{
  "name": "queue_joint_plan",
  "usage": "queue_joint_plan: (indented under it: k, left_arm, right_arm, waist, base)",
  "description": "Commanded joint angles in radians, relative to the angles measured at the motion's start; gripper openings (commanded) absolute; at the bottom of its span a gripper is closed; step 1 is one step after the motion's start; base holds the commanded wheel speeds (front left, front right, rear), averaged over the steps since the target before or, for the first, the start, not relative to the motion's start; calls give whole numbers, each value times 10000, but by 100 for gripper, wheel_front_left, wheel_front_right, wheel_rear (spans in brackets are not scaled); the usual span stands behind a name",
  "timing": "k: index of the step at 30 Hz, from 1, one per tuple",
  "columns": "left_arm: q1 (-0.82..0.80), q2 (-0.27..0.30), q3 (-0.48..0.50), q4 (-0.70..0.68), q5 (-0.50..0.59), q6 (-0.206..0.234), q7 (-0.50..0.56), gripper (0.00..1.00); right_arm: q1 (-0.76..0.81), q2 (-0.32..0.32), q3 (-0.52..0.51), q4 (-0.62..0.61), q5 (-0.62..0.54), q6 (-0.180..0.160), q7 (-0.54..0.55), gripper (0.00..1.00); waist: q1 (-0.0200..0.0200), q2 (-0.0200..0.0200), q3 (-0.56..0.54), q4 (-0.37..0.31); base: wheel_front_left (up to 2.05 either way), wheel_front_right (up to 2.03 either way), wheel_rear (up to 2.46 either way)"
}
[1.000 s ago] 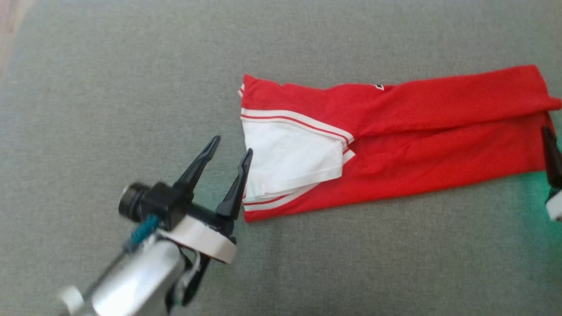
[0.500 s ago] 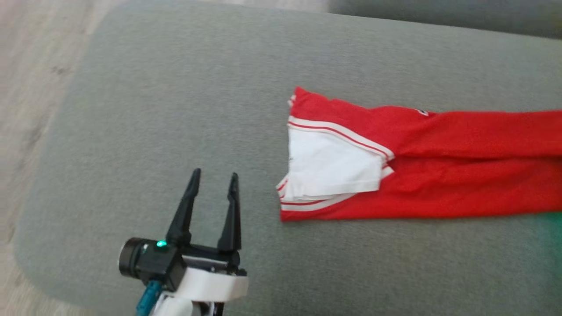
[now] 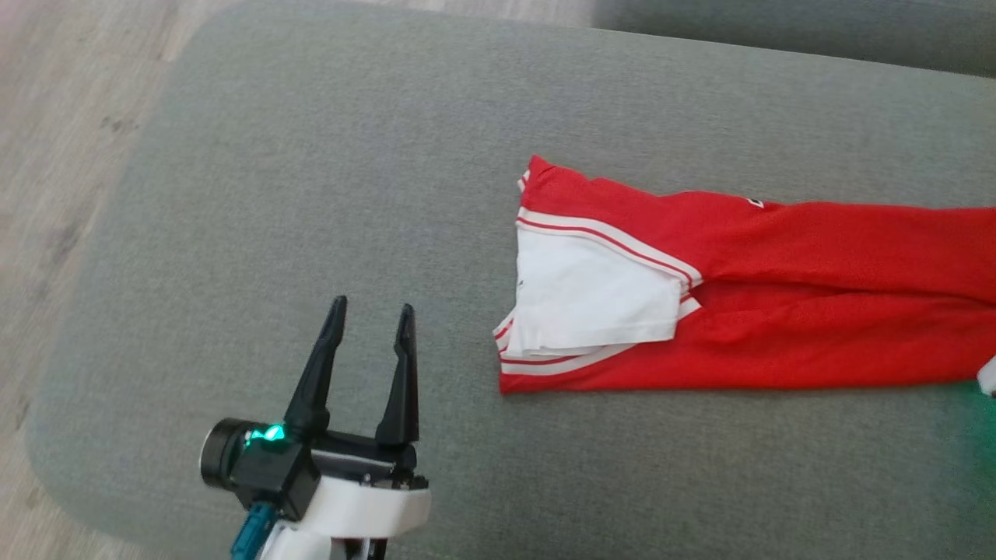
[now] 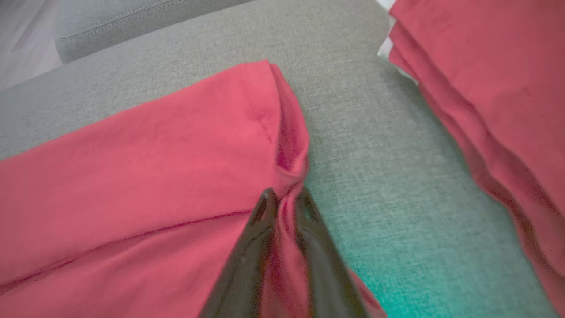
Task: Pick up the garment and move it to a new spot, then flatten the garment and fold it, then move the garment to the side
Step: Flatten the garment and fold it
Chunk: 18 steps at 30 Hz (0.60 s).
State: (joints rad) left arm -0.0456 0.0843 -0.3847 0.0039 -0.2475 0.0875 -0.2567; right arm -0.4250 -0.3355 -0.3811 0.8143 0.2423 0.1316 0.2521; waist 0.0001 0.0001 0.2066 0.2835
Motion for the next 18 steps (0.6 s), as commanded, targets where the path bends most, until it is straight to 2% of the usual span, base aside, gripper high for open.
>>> queue_joint_plan:
  k: [1,5,13,16,18]
  left_arm:
    - [1,-66,419,-227,160,-90,-51,100]
    - [119,-158,668,-124,444,-309,-51,100]
    - [324,-253,868,-8,576,-574,-51,100]
    - [394,-279,889,53,604,-671,-51,100]
    - [441,-293,898,113,612,-731,-51,100]
  right_arm:
    - [144,-85,302,-264,190,-9,-197,0]
    - [436,-462,597,-692,384,-9,-959,0]
    - [953,-1418,676,-1536,750,-9,-996,0]
    - [899,-1341,953,-2442,1245,-9,-757,0]
    - [775,-1036,1228,-3302,1762,-9,-422,0]
  waist:
    - [-1,-1,-55,-167]
    - [-1,-1,-201,-568]
    - [-1,-1,-441,-1061]
    - [-1,-1,-561,-1235]
    - [-1,-1,-668,-1343]
  base:
    - [0,0,0]
    - [0,0,0]
    - [0,0,0]
    - [0,0,0]
    - [0,0,0]
